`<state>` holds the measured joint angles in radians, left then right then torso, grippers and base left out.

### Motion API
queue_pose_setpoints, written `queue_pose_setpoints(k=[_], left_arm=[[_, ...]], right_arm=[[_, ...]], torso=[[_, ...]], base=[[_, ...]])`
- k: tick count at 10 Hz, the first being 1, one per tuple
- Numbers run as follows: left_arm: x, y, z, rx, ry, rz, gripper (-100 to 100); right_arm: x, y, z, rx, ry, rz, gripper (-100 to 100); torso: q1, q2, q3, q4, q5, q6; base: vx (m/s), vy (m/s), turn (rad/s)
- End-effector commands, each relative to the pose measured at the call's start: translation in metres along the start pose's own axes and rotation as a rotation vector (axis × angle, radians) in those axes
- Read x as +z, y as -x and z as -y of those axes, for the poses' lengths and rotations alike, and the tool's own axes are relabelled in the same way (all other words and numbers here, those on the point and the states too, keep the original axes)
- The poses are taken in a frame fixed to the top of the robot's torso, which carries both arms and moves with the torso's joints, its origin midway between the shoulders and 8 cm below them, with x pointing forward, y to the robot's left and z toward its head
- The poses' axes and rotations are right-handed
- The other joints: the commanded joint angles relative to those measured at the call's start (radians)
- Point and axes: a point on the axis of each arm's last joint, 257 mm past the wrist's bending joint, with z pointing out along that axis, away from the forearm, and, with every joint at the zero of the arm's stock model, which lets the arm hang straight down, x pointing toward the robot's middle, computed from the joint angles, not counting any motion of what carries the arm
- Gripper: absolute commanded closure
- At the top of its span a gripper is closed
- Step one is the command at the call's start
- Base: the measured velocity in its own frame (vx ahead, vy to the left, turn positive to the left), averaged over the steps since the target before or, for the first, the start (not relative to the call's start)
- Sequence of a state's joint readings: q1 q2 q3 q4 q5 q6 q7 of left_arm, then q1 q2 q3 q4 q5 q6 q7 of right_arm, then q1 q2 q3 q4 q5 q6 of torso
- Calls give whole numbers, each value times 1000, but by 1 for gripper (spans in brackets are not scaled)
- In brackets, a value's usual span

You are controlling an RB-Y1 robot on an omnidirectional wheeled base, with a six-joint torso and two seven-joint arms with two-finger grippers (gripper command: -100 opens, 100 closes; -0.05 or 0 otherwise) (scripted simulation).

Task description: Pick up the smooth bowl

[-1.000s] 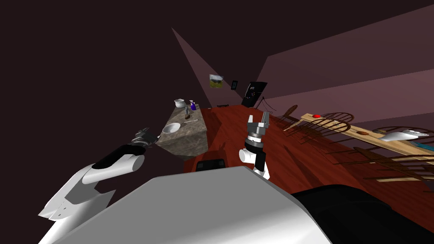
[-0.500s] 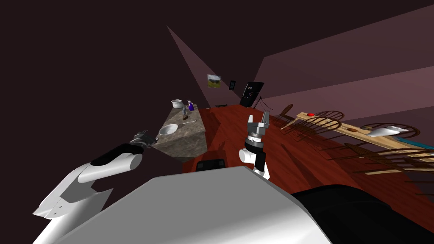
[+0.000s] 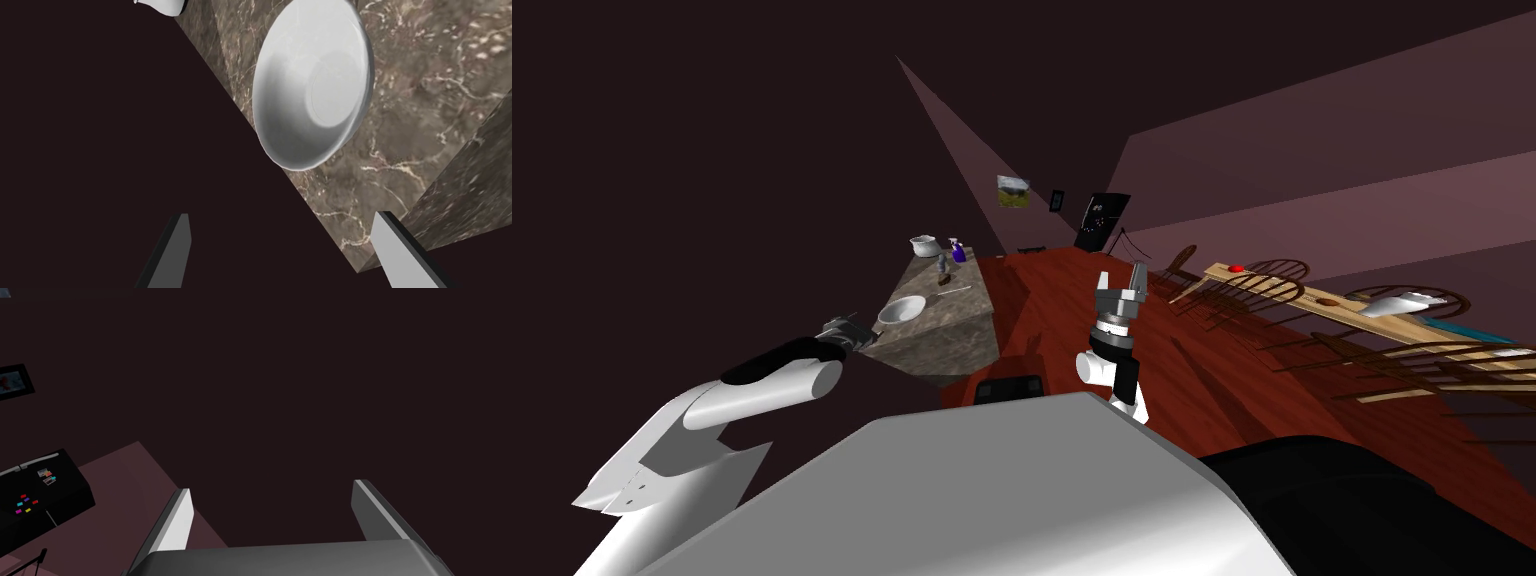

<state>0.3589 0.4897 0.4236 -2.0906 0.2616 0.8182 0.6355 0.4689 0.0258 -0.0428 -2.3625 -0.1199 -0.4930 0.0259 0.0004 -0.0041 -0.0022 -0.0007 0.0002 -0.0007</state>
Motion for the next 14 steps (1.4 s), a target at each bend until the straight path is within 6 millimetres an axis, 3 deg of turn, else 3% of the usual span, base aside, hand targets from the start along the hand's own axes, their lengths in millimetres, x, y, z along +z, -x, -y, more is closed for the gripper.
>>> queue_pose_setpoints(k=[1, 14], left_arm=[[0, 9, -7, -7, 37, 30, -100], [-11, 65, -50, -72, 282, 234, -100]], right_arm=[[0, 0, 0, 0, 0, 0, 0], [0, 0, 0, 0, 0, 0, 0]], torso=[[0, 0, 0, 0, 0, 0], [1, -1, -1, 0, 0, 0]], base=[[41, -13, -30], [50, -9, -44]])
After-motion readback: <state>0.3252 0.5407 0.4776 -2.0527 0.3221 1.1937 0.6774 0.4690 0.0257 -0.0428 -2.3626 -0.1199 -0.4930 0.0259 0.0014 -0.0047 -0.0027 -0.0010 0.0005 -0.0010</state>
